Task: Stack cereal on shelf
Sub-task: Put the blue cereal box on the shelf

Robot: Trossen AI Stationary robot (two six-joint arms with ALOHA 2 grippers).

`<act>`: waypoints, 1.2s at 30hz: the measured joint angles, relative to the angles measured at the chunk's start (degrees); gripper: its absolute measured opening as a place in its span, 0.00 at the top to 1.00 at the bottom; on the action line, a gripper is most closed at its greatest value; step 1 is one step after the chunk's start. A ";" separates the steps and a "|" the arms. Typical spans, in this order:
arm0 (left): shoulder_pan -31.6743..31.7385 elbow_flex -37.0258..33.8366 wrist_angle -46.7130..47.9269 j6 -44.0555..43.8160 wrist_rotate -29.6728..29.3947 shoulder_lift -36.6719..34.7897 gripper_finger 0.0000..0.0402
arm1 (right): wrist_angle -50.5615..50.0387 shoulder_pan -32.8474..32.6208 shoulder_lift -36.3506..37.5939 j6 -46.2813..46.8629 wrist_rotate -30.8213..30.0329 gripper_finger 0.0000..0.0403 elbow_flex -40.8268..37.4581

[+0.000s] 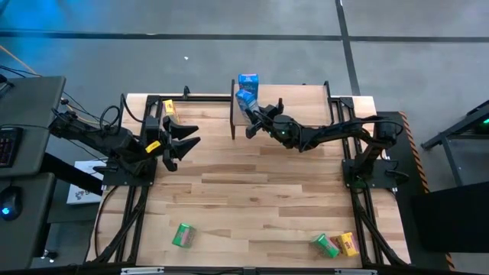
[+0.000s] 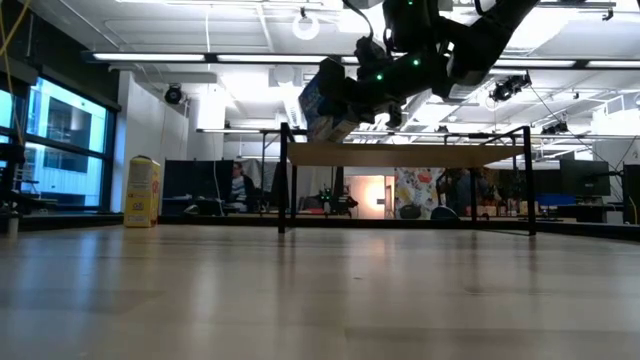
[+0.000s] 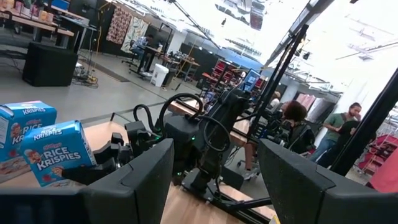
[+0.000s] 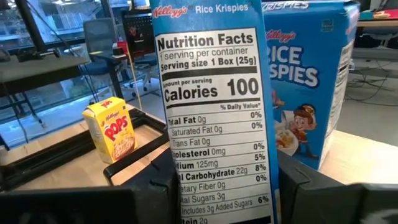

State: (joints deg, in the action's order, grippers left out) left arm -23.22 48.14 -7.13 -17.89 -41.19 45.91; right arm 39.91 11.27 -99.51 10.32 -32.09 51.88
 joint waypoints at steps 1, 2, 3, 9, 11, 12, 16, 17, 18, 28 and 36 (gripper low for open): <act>0.00 0.00 0.17 0.00 0.00 0.03 0.44 | -0.24 0.00 0.02 0.10 0.25 0.66 0.00; 0.00 0.00 0.33 0.00 0.00 0.16 0.44 | -0.73 -0.04 0.03 0.14 0.59 0.64 0.00; 0.00 0.00 0.46 0.00 0.01 0.25 0.44 | -1.40 -0.15 -0.05 0.26 0.89 0.62 -0.05; 0.00 0.00 1.25 -0.14 0.04 0.63 0.44 | -5.76 -0.17 -0.34 3.44 1.11 0.49 -0.26; 0.00 0.00 1.68 -1.05 0.04 0.58 0.44 | -7.04 -0.17 -0.34 4.44 1.09 0.46 -0.26; 0.00 0.00 2.01 -1.33 0.04 0.57 0.44 | -7.42 -0.17 -0.34 4.84 1.09 0.45 -0.26; -0.02 0.00 2.66 -1.53 0.05 0.59 0.44 | -7.54 -0.16 -0.30 4.82 2.33 0.45 -0.26; 0.00 0.00 2.66 -1.53 0.07 0.59 0.44 | -7.66 -0.17 -0.11 4.79 2.47 0.45 -0.26; -0.02 0.00 2.69 -1.55 0.07 0.59 0.44 | -8.01 -0.17 0.20 4.73 2.67 0.44 -0.26; -0.02 0.00 3.01 -1.51 0.02 0.59 0.44 | -16.16 -0.02 7.12 2.77 2.06 0.44 -0.24; -0.02 0.00 3.06 -1.49 0.02 0.59 0.44 | -25.30 -0.04 13.71 2.98 3.74 0.44 -0.24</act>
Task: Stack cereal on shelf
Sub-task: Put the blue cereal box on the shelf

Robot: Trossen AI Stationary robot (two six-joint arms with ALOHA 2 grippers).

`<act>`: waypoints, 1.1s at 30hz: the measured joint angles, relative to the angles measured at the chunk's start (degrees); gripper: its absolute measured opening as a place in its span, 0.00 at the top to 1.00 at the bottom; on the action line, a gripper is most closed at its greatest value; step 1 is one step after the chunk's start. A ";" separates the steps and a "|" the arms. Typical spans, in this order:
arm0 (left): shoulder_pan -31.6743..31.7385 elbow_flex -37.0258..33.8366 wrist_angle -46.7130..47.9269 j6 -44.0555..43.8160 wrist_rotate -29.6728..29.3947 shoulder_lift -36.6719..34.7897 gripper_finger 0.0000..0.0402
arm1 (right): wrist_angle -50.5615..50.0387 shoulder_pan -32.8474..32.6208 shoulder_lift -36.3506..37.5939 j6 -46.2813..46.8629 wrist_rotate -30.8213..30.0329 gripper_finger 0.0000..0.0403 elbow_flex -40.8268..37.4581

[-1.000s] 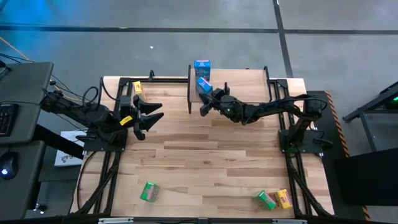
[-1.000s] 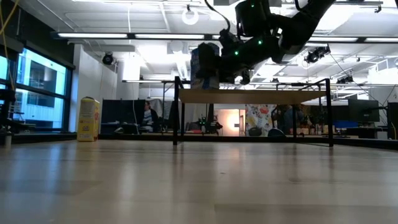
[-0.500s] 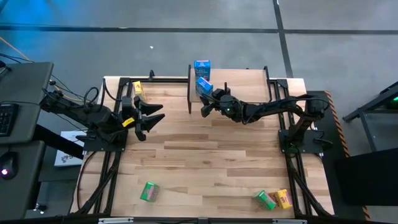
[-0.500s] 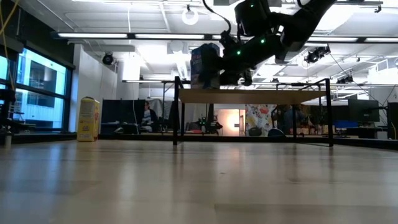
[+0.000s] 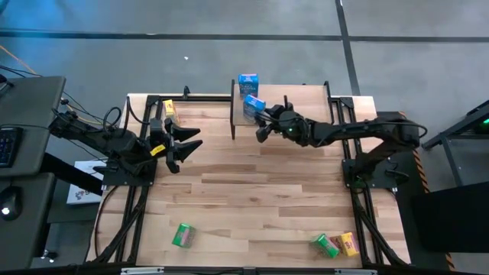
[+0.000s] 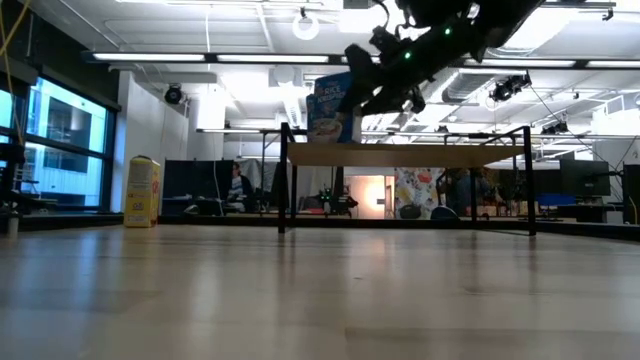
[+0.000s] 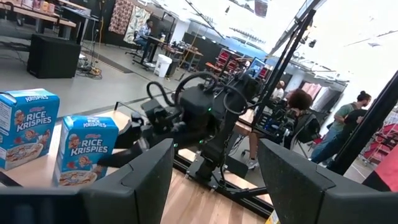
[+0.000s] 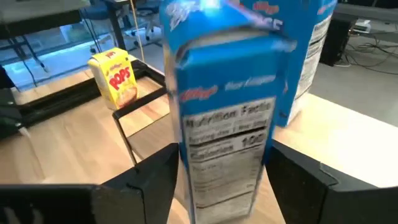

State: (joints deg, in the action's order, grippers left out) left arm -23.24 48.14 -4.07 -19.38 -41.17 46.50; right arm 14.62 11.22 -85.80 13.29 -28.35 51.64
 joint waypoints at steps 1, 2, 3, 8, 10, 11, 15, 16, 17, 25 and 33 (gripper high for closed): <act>0.01 0.00 0.09 0.02 0.00 0.00 0.44 | -0.79 0.00 0.72 0.01 0.14 0.44 0.00; 0.00 0.00 0.13 0.00 0.00 0.00 0.44 | -1.06 0.00 1.32 0.03 0.31 0.44 0.00; 0.02 0.00 0.17 0.02 -0.02 0.00 0.44 | -1.44 0.00 1.95 0.13 0.42 0.44 0.00; 0.01 0.00 0.81 0.01 -0.07 0.00 0.44 | -4.21 0.00 4.82 -0.62 0.62 0.44 0.00; 0.01 0.00 1.20 0.02 -0.09 0.00 0.44 | -6.30 0.00 6.03 -0.71 0.81 0.44 0.00; 0.00 0.00 1.27 0.02 -0.09 0.00 0.44 | -7.89 0.00 6.72 -0.71 1.08 0.44 0.02; 0.00 0.00 1.29 0.02 -0.11 0.00 0.44 | -14.23 0.00 9.23 -0.48 2.70 0.44 0.04; 0.02 0.00 1.24 0.02 -0.11 0.00 0.44 | -15.45 0.00 9.75 -0.29 3.61 0.44 0.04; 0.00 0.00 1.26 0.02 -0.15 0.00 0.44 | -16.94 0.00 10.26 -0.13 4.44 0.45 0.04; 0.00 0.00 1.26 0.04 -0.96 0.00 0.44 | -19.42 -4.09 10.38 0.05 2.55 0.78 0.04; 0.02 0.00 1.24 0.04 -1.44 0.00 0.44 | -15.52 -4.34 7.13 -1.72 -2.11 0.96 0.03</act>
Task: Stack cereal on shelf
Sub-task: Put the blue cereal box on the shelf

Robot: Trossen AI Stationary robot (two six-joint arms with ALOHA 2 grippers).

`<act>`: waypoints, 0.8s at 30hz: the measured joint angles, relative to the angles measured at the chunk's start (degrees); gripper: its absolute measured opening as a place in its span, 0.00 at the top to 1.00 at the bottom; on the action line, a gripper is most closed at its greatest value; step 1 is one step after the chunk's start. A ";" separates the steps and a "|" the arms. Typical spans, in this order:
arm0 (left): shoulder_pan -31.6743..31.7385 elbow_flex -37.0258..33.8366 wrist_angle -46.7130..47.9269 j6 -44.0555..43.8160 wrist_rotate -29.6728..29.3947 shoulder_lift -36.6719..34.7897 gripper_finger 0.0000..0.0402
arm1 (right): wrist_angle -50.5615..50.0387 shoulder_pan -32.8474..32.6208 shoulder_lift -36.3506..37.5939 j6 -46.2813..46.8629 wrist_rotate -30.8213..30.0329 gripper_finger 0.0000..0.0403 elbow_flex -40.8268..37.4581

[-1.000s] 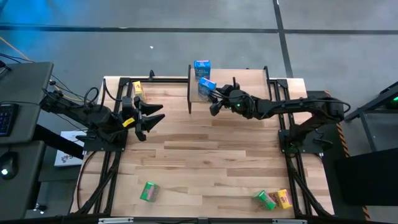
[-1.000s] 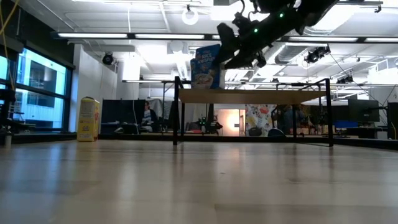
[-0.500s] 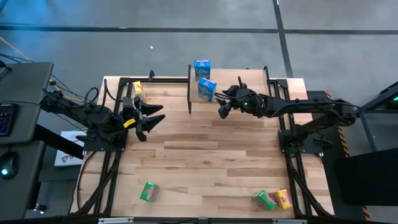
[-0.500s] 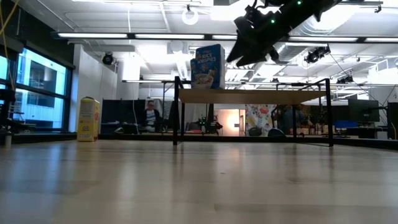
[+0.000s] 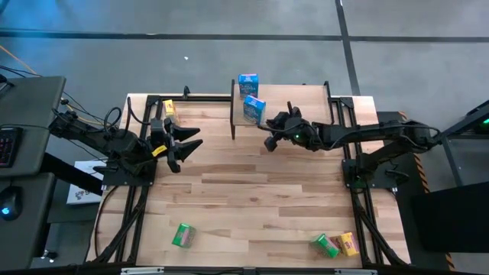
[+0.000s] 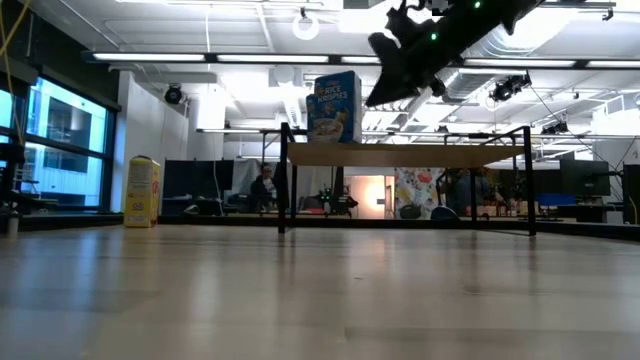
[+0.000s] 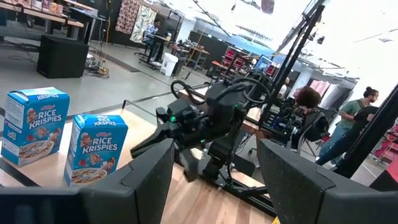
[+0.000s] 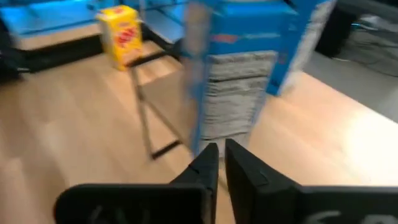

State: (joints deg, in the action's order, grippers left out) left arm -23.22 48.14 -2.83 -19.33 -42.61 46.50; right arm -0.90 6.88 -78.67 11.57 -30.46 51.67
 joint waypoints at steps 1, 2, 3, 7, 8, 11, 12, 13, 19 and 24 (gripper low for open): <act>0.00 0.00 0.02 -0.02 0.00 0.00 0.44 | 0.46 0.32 -0.38 0.00 -0.74 0.98 0.00; 0.00 0.00 -0.02 -0.04 -0.02 0.00 0.44 | 1.73 0.71 -0.77 -0.01 -0.62 0.99 0.00; 0.00 0.00 0.00 -0.04 -0.05 0.00 0.44 | 2.62 1.05 -1.02 0.02 0.02 0.99 0.01; -0.01 0.00 -0.01 -0.06 -0.09 0.00 0.44 | 5.89 1.79 -2.15 0.11 2.62 1.00 0.01; -0.02 0.00 -0.04 -0.09 -0.09 0.00 0.44 | 6.14 1.81 -2.30 0.14 2.56 1.00 0.01; 0.00 0.00 -0.02 -0.08 -0.09 0.00 0.44 | 6.09 1.99 -2.41 0.82 1.95 1.00 0.01; 0.00 0.00 -0.02 -0.06 -0.11 0.00 0.44 | 6.30 2.15 -2.41 0.88 2.00 1.00 0.01; -0.02 0.00 -0.02 -0.06 -0.11 0.00 0.44 | 6.46 2.33 -2.41 0.99 2.00 1.00 0.01; -0.01 0.00 -0.01 -0.06 -0.22 0.00 0.44 | 9.32 3.91 -2.41 1.86 2.25 1.00 0.01; -0.01 0.00 -0.01 -0.06 -0.22 0.00 0.44 | 11.91 5.28 -2.41 3.67 3.16 1.00 0.01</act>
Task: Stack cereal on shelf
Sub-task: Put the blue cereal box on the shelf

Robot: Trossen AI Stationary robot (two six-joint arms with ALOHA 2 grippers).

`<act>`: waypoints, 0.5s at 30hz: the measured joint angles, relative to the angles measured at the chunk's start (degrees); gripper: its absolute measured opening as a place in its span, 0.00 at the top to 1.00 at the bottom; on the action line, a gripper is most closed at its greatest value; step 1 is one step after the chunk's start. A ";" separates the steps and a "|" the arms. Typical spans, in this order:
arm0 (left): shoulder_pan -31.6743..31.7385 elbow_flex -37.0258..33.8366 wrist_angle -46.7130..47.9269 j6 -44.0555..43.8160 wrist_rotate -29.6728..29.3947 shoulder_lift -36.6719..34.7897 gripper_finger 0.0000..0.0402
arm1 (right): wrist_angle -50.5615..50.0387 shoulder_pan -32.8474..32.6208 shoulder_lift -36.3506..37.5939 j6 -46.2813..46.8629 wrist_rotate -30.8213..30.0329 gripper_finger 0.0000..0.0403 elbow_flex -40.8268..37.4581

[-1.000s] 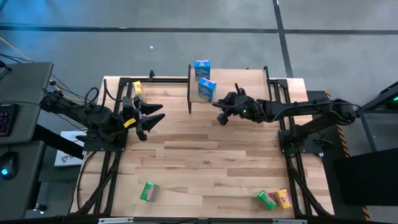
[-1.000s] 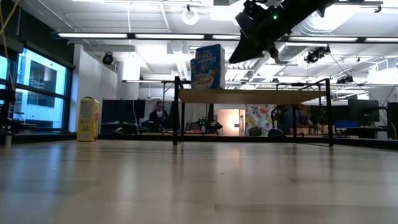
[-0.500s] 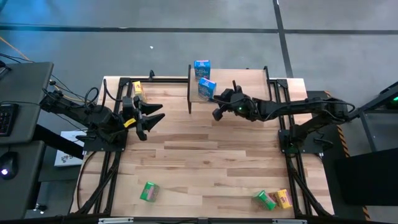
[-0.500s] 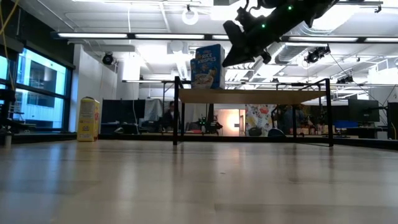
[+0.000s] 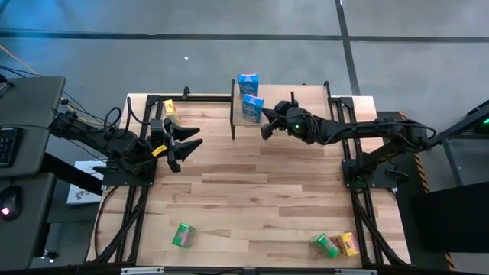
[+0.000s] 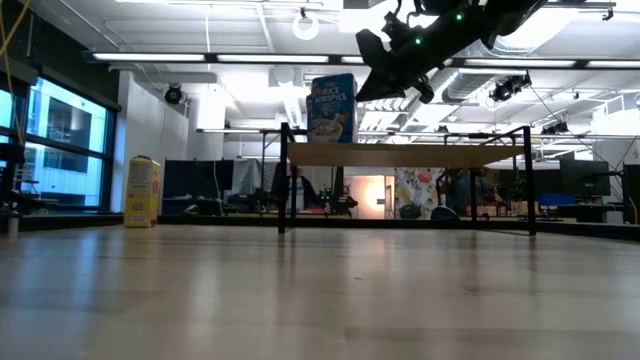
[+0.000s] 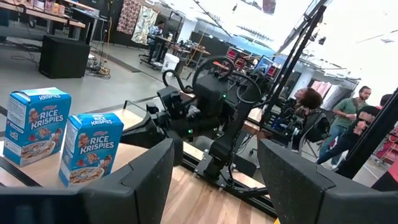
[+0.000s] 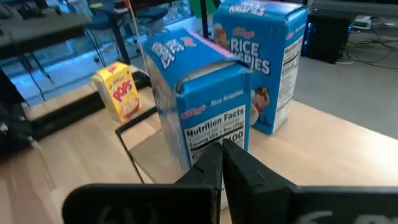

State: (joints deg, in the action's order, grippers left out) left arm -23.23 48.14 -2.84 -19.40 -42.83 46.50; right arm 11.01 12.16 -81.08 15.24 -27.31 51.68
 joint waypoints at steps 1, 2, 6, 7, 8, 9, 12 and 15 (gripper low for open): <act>-0.01 0.00 0.01 -0.02 0.00 0.00 0.44 | 0.45 0.28 0.00 0.35 0.35 1.00 -0.02; -0.01 0.00 0.00 0.00 0.00 0.00 0.44 | 0.71 0.54 0.00 0.73 0.60 1.00 0.00; -0.01 0.00 0.01 -0.02 0.00 0.00 0.44 | 1.08 1.75 0.00 2.68 0.81 1.00 0.00; -0.01 0.00 0.01 0.00 0.00 0.00 0.44 | 1.30 2.07 0.00 3.07 0.85 1.00 0.00; 0.01 0.00 0.01 0.00 0.00 0.00 0.44 | 1.71 2.39 0.00 3.53 1.01 1.00 0.00; 0.01 0.00 0.01 0.00 0.00 0.00 0.44 | 2.25 2.68 0.00 4.07 1.32 1.00 0.00; 0.00 0.00 -0.01 0.02 0.00 0.00 0.44 | 4.57 3.40 0.00 4.27 2.43 1.00 0.00; 0.01 0.00 0.01 -0.02 0.00 0.00 0.44 | 5.18 3.70 0.00 3.93 3.36 1.00 0.00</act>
State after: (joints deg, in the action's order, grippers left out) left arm -23.22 48.14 -2.83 -19.42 -42.83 46.50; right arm 16.18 15.86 -81.08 19.17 -23.95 51.68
